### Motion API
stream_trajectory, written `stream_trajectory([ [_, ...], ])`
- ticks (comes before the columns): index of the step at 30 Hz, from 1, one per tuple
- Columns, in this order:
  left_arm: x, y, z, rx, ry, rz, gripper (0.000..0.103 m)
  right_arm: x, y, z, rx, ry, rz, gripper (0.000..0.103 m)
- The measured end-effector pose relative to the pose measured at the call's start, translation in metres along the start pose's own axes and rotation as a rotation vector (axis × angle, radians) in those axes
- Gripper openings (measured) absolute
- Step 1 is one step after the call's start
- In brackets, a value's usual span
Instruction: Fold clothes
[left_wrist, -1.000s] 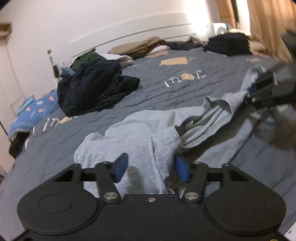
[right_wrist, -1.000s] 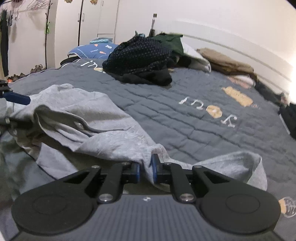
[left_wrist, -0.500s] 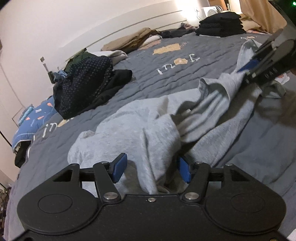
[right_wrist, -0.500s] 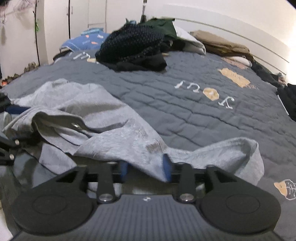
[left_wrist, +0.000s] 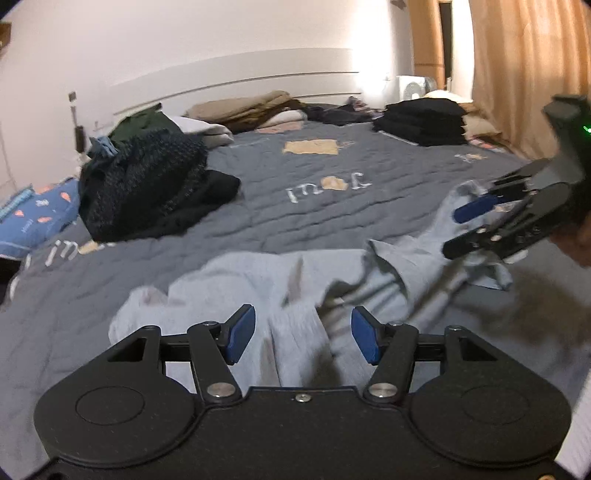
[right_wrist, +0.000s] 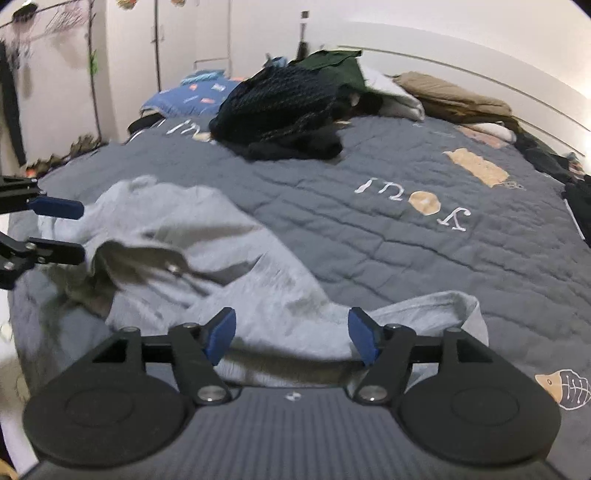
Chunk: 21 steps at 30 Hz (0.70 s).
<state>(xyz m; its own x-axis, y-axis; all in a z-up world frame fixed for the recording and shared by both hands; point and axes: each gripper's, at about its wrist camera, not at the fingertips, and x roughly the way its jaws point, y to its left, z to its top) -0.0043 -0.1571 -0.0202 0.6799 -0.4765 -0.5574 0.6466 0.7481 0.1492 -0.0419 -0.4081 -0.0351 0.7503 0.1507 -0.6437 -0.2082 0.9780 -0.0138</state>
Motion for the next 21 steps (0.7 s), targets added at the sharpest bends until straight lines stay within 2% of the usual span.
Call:
stream_trajectory([
  [2,0.016,-0.004,0.008,0.029,0.016,0.03,0.044,0.004,0.001,0.001,0.011,-0.002,-0.011,0.067],
  [6,0.049,-0.015,0.01,0.145,0.085,0.074,0.044,0.008,0.001,-0.002,0.011,-0.002,-0.021,0.067],
  [8,0.061,-0.013,0.004,0.146,0.13,0.086,0.044,0.01,0.002,-0.003,0.012,-0.002,-0.026,0.067],
  [9,0.064,-0.012,0.001,0.143,0.145,0.084,0.04,0.011,0.002,-0.003,0.015,-0.005,-0.025,0.068],
  [10,0.066,-0.011,-0.003,0.14,0.157,0.079,0.022,0.012,0.002,-0.002,0.019,-0.007,-0.024,0.068],
  [11,0.066,-0.008,-0.006,0.135,0.162,0.079,0.017,0.012,0.001,-0.002,0.023,-0.01,-0.023,0.068],
  [14,0.053,0.002,-0.001,0.075,0.112,0.067,0.01,0.015,0.001,0.001,0.038,-0.025,-0.014,0.068],
  [18,0.026,0.02,0.013,-0.047,0.02,0.016,0.009,0.016,0.005,0.005,0.029,-0.051,-0.007,0.068],
  [21,0.015,0.026,0.015,-0.081,0.001,-0.031,0.009,0.018,0.011,0.007,0.024,-0.069,0.002,0.069],
])
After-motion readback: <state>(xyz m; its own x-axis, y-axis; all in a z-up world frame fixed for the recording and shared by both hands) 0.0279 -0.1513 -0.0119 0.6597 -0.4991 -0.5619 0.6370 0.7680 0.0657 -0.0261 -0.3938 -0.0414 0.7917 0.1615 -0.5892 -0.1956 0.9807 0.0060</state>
